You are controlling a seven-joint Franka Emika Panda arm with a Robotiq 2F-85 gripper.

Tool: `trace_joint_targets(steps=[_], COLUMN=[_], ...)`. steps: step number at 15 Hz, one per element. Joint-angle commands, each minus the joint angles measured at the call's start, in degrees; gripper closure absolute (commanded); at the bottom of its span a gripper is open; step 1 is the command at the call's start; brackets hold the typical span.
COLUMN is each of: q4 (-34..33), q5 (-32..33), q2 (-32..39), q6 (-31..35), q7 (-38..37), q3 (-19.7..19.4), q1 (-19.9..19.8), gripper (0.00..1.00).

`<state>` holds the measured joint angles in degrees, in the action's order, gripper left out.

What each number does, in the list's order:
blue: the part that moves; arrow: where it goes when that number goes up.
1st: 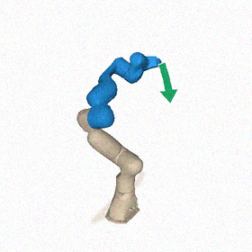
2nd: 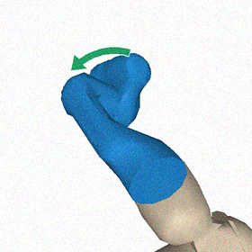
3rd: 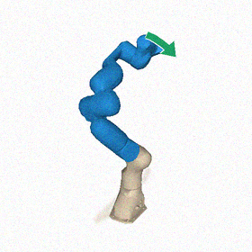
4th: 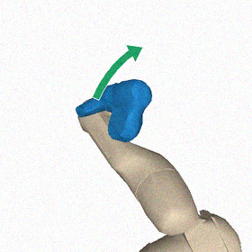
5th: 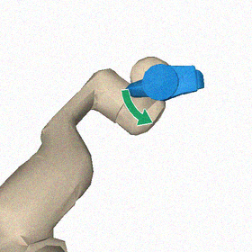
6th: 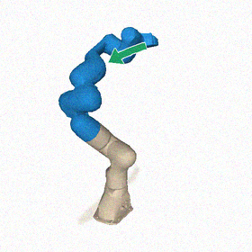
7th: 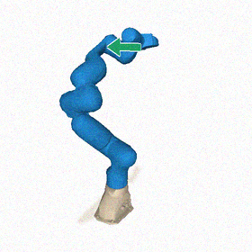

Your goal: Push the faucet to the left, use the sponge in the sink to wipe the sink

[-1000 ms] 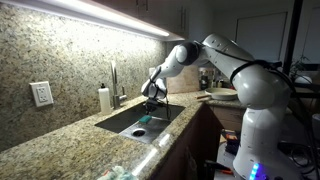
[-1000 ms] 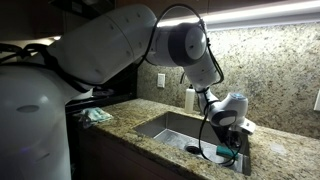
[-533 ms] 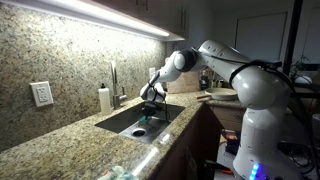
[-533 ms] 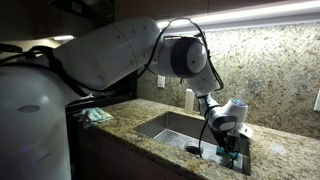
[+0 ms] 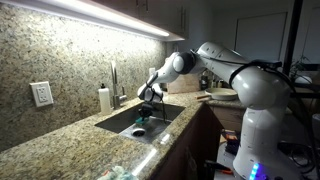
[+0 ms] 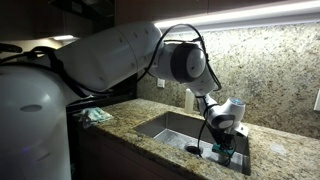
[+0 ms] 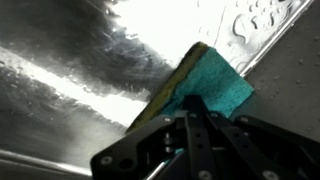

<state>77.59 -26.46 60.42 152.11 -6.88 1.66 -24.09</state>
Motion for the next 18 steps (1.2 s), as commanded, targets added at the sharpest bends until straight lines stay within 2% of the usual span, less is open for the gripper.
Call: trace_joint_targets(steps=[1,7,18], q4=[1.3,3.1,6.6], q5=[0.3,0.2,-1.1], q2=[-0.1,-1.2,-1.2], q6=[-2.4,-3.7,-6.3], q7=[2.3,5.8,16.3], q3=[2.5,4.9,13.8], q1=[0.2,1.1,1.7], gripper=[1.00,1.00,1.00])
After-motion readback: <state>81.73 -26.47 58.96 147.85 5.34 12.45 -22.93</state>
